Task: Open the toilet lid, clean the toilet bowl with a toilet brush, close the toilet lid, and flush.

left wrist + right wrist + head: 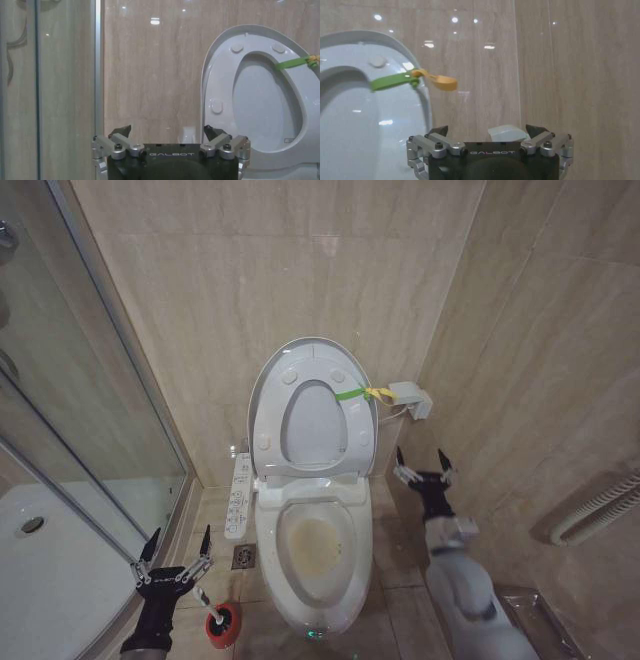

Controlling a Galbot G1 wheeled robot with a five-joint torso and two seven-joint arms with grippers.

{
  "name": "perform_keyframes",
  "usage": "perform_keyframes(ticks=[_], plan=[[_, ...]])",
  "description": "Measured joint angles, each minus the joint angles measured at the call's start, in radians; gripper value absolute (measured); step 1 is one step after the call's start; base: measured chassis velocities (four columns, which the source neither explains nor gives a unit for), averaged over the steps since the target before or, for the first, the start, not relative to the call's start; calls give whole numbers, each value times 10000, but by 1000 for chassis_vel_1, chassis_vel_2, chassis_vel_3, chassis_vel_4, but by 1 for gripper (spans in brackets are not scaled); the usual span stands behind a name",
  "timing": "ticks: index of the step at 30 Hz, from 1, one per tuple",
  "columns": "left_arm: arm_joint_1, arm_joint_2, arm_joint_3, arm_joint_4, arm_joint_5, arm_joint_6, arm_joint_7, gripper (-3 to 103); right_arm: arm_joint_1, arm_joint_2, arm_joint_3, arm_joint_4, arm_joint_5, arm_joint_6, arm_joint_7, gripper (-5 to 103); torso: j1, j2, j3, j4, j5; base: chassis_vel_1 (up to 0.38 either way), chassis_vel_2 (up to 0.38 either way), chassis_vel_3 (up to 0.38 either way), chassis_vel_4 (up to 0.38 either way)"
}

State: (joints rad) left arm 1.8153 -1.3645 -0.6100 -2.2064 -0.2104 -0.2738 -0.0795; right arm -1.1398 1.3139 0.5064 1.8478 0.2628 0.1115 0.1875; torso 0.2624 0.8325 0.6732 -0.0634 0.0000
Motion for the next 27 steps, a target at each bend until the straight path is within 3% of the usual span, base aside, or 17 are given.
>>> perform_keyframes(ticks=[15, 27], plan=[[0, 0, 0, 0, 0, 0, -1, 98, 3938, -683, -879, -3319, 448, 28, 209, 100, 1, 1, 1, -1, 1, 0, 0, 0, 0], [0, 0, 0, 0, 0, 0, 0, 98, 5746, -512, -1537, -5269, 389, 404, 79, 100, 0, 0, 0, -1, -1, 0, 0, 0, 0]])
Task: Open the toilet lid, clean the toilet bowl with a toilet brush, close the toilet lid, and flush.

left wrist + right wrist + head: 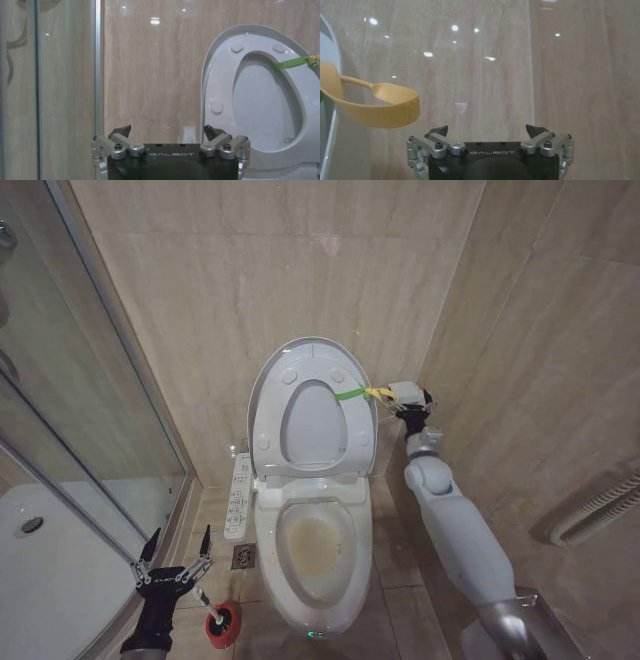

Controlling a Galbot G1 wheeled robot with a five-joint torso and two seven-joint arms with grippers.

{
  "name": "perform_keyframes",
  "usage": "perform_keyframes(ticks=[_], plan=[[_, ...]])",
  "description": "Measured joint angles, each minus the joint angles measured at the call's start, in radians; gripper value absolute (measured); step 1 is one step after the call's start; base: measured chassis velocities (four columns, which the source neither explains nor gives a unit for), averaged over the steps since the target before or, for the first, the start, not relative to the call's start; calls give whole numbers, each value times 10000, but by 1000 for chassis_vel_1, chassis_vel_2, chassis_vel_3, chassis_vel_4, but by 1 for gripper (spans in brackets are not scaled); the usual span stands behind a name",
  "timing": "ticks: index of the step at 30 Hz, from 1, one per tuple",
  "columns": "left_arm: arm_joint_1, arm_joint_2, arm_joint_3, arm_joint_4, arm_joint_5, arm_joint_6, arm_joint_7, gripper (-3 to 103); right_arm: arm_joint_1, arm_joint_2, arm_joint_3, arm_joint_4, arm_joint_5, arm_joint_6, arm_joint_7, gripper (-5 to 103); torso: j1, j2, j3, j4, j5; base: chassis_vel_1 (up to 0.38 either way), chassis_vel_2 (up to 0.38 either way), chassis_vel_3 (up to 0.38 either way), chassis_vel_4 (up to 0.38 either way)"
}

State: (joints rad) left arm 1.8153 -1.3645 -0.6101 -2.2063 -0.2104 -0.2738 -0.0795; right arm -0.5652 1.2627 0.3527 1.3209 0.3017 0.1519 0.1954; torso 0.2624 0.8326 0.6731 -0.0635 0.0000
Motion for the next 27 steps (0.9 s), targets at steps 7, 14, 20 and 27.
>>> perform_keyframes(ticks=[7, 14, 20, 27], plan=[[0, 0, 0, 0, 0, 0, 0, 98, 856, 198, -273, -847, -65, 179, -199, 100, 0, 0, 0, 0, 0, 0, 0, 0, 0], [0, 0, 0, -1, 0, 0, -1, 98, 1175, 371, -596, -1056, -156, 222, -219, 100, 0, 0, 0, -1, 0, 0, 0, 0, 0], [0, 0, 0, 0, 0, 0, 0, 98, 1121, 415, -864, -767, -177, 79, -123, 100, -1, 1, -1, -1, -1, 0, 0, 0, 0], [0, 0, 0, 0, 0, 0, 0, 98, 689, 139, -1105, -86, 44, -271, 53, 100, -1, 1, -1, -2, 0, 0, 0, 0, 0]])
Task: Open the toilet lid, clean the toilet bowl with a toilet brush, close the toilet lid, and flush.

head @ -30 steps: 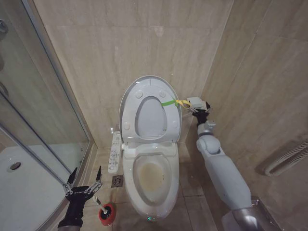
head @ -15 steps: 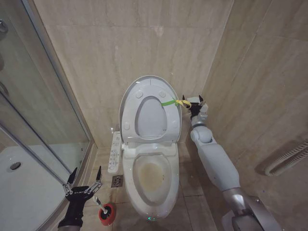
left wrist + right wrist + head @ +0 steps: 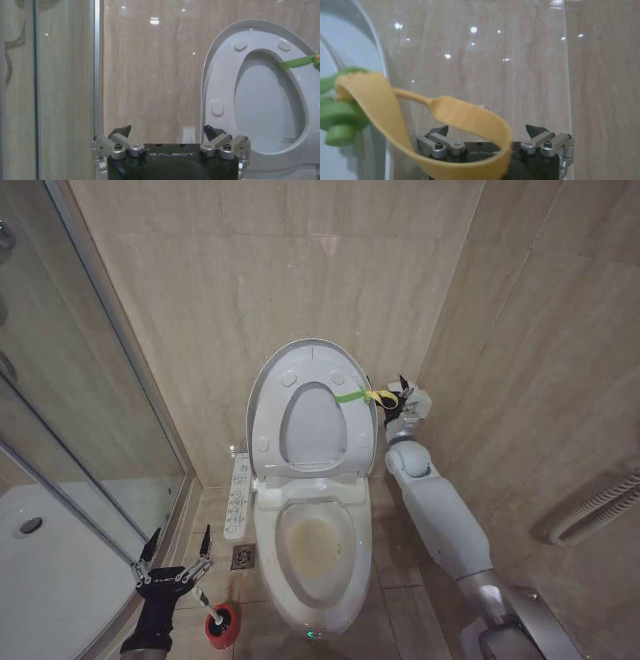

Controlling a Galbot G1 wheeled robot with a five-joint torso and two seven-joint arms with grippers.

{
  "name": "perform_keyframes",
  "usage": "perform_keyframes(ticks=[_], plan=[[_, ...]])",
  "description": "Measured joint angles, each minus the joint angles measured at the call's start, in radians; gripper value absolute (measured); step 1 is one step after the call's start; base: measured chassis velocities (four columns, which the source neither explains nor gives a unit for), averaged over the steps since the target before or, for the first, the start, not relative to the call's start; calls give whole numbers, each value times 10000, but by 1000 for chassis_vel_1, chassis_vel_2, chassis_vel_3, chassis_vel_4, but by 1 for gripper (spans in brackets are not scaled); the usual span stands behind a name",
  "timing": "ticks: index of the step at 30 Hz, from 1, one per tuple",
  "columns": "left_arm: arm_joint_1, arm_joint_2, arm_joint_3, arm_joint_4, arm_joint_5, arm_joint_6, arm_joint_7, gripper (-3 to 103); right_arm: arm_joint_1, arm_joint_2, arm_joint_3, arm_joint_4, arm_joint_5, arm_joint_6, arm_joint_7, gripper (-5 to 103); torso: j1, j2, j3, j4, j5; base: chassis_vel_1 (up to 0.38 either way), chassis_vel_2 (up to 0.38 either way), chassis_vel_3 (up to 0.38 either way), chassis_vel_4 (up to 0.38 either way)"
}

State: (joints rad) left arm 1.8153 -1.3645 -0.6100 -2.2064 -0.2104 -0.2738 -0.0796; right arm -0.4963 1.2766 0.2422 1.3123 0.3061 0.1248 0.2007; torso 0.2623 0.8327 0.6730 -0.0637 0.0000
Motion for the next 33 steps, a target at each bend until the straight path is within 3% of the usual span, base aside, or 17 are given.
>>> perform_keyframes(ticks=[16, 23, 33], plan=[[0, 0, 0, 0, 0, 0, 0, 98, -1875, -1152, -331, 2206, 847, -671, 554, 100, -1, 0, -1, 1, 0, 0, 0, 0, 0], [0, 0, 0, 0, 0, 0, 0, 98, -3642, -1601, 162, 3413, 932, -845, 534, 100, 0, 0, -1, 1, 2, 0, 0, 0, 0], [0, 0, -1, 0, 0, 0, 0, 98, -5865, -1728, 1085, 5078, 929, -813, 561, 100, -1, 0, -1, 1, 2, 0, 0, 0, 0]])
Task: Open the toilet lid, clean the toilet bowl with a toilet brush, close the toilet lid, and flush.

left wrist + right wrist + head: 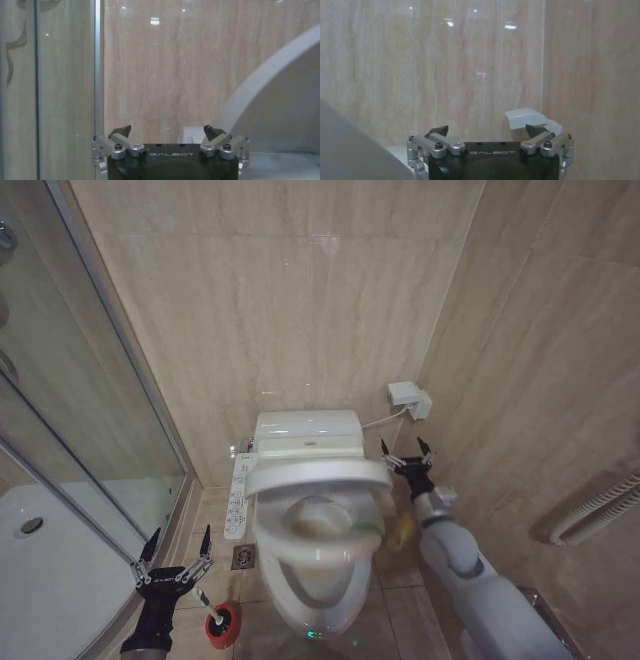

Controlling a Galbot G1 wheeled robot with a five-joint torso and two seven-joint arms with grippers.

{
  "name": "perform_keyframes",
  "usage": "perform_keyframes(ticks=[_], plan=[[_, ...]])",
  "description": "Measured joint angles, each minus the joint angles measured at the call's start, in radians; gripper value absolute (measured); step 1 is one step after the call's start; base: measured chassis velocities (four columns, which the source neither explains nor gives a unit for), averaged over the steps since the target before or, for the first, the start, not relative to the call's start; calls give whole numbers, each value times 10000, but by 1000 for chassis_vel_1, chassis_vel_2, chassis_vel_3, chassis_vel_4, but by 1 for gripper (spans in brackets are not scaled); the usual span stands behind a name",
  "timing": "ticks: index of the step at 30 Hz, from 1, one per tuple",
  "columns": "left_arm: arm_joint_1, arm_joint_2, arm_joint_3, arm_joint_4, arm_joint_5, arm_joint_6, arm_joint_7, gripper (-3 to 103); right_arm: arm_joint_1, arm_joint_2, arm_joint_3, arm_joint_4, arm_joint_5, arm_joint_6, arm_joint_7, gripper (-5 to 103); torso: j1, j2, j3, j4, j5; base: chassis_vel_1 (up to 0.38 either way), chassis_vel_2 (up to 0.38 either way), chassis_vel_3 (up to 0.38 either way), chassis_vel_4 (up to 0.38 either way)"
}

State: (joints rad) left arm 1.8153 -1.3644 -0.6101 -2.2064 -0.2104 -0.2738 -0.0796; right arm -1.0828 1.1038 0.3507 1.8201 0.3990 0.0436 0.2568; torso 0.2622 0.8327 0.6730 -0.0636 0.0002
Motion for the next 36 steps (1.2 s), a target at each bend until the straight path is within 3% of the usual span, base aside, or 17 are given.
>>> perform_keyframes(ticks=[18, 27, 30, 36], plan=[[0, 0, 1, 0, 0, 0, 0, 98, -2975, 705, 693, 1981, -778, 287, 524, 100, 1, 0, 0, 0, -3, 0, 0, 0, 0], [0, 0, 1, 0, 0, 0, 1, 98, -3570, 1093, 735, 2601, -1167, 301, 604, 100, 1, -1, 1, -1, -2, 0, 0, 0, 0], [0, 0, 0, 0, 0, 0, 0, 98, -3686, 1331, 901, 2868, -1491, 45, 1237, 100, 1, -1, 1, 0, -3, 0, 0, 0, 0], [0, 0, 1, 0, 0, 0, 0, 98, -3943, 1396, 1473, 2883, -2056, 4, 1448, 100, 1, -1, 1, -1, -2, 0, 0, 0, 0]])
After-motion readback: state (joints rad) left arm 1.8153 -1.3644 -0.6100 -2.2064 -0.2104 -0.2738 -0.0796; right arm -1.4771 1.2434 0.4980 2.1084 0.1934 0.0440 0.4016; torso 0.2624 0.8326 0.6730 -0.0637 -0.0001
